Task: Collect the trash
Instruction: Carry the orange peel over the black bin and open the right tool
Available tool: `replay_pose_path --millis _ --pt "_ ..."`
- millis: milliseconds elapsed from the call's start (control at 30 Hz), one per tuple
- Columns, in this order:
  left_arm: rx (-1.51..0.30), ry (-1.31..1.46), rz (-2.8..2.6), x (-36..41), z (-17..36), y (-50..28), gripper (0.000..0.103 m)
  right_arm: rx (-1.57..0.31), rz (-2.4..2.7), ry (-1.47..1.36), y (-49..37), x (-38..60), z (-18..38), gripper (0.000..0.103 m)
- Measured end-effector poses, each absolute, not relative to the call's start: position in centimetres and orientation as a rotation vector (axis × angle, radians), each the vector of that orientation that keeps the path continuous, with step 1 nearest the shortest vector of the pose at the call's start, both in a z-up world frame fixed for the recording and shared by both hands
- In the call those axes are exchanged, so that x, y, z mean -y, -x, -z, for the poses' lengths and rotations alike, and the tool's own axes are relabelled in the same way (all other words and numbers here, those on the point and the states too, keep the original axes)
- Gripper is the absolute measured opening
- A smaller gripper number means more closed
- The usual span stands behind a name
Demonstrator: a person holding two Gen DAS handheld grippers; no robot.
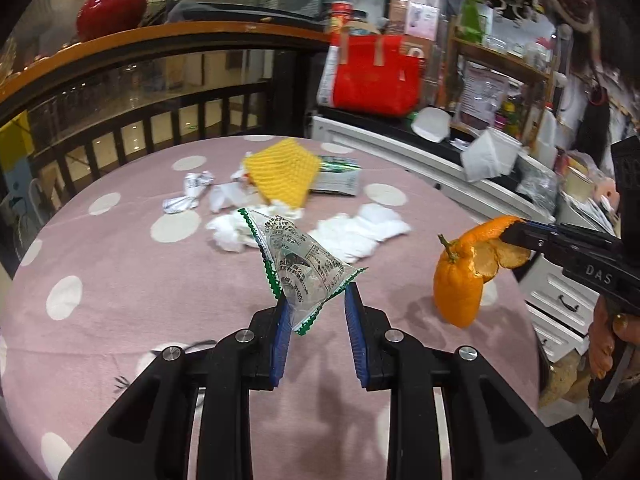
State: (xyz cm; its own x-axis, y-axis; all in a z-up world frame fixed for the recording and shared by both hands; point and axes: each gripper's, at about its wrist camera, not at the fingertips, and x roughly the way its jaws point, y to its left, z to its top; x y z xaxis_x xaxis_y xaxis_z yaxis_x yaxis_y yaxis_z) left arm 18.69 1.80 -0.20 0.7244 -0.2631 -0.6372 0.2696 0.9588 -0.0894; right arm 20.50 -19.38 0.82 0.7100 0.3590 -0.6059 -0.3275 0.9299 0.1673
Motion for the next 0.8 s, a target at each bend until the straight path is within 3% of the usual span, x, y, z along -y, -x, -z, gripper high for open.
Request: replay_pose_path --millis 467,800 --pt "-0.685 -0.071 0.493 7.5 0.2 -16.0 0.026 -0.729 -0.073 -0.134 -14.8 32.5 1.4 0.008" --pt "-0.686 -0.105 0.599 12.7 0.3 -14.7 0.026 -0.891 0.059 -0.157 -14.4 37.9 7.1 0.008"
